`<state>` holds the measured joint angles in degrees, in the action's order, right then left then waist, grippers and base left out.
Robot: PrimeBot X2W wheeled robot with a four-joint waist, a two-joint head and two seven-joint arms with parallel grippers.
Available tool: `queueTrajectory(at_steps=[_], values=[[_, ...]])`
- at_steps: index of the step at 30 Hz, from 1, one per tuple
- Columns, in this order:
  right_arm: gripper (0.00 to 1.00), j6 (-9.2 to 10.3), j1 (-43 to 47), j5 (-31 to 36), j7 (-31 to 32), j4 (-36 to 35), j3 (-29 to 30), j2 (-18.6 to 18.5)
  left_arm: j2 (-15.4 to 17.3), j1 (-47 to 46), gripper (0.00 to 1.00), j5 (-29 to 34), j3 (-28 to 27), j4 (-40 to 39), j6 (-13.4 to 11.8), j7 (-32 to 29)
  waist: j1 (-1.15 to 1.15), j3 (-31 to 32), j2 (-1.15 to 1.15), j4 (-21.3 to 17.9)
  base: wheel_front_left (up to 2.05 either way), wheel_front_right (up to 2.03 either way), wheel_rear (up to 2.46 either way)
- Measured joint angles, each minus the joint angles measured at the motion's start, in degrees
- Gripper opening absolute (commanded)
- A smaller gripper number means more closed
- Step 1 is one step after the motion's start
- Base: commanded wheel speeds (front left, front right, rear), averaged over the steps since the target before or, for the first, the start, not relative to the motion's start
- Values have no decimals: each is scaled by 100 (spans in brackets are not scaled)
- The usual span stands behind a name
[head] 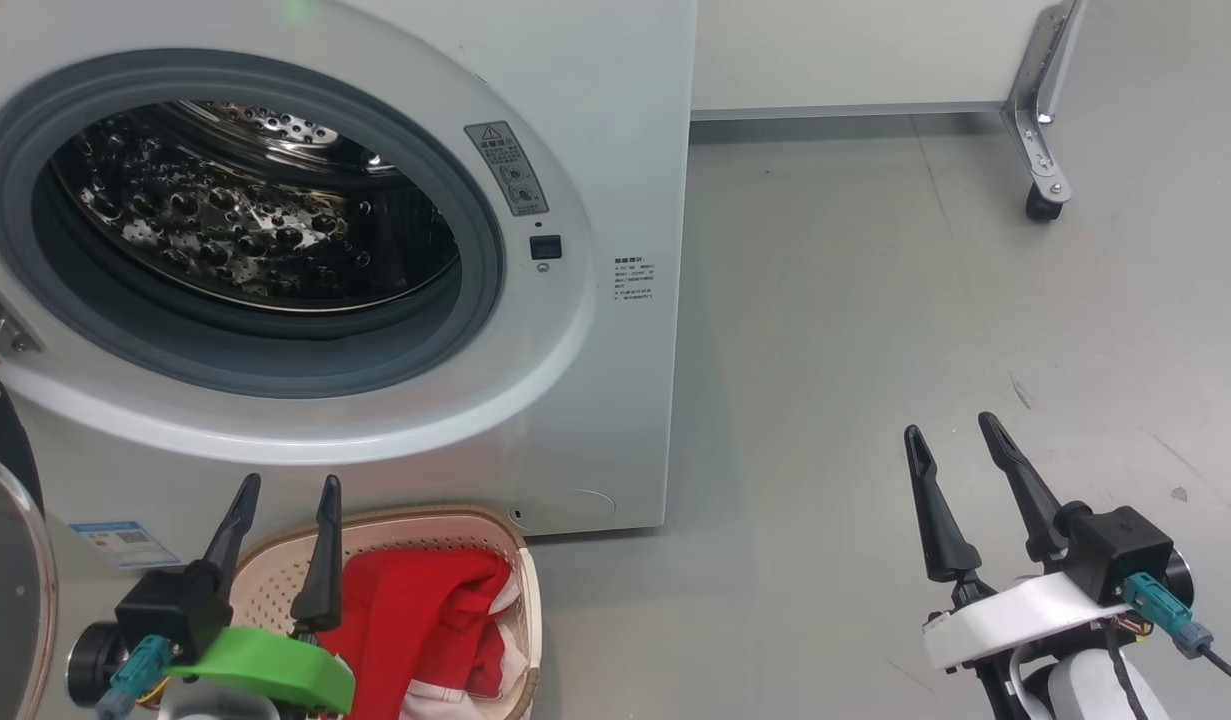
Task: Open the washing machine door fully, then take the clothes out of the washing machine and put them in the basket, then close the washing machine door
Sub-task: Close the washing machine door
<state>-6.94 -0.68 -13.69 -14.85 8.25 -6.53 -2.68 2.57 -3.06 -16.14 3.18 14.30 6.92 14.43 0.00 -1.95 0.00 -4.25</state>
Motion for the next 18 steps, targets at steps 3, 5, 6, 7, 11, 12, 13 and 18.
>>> queueTrajectory(at_steps=[3, 5, 6, 7, 11, 12, 13, 18], values=[[100, 0, 0, 0, 0, 0, 1, 2, 0, 15, 100, 0, 10, 1, 1, 0, 0, 3, 0, 7, 0, 0, 0], [100, 0, 0, 0, 0, 0, 1, 3, -1, 16, 100, 0, 18, 1, 1, 0, 0, 5, 0, 10, 0, 0, 0], [100, 0, 0, 0, 0, 0, 1, 3, -1, 16, 100, 0, 20, 1, 1, 0, 0, 6, 0, 11, 0, 0, 0], [100, 0, 0, 0, 0, 0, 1, 4, -1, 16, 100, 0, 23, 1, 1, 0, 0, 7, 0, 13, 0, 0, 0], [100, 0, 0, 1, 0, 0, 1, 5, -1, 17, 100, 0, 24, -1, 1, 0, 0, 4, 0, 14, 0, 0, 0], [100, 0, 0, 1, 0, -1, 1, 5, -1, 17, 100, 0, 24, -4, 1, 0, 0, 0, 0, 15, 0, 0, 0], [100, 0, 0, 1, 0, -8, 1, 5, -2, 17, 100, -3, 20, -11, 1, 0, 0, -10, 0, 15, 0, 0, 0], [100, 0, 0, 1, 0, -11, 1, 7, -3, 17, 100, -49, -10, -10, 1, 0, 0, -34, 0, 14, -12, 12, 0]])
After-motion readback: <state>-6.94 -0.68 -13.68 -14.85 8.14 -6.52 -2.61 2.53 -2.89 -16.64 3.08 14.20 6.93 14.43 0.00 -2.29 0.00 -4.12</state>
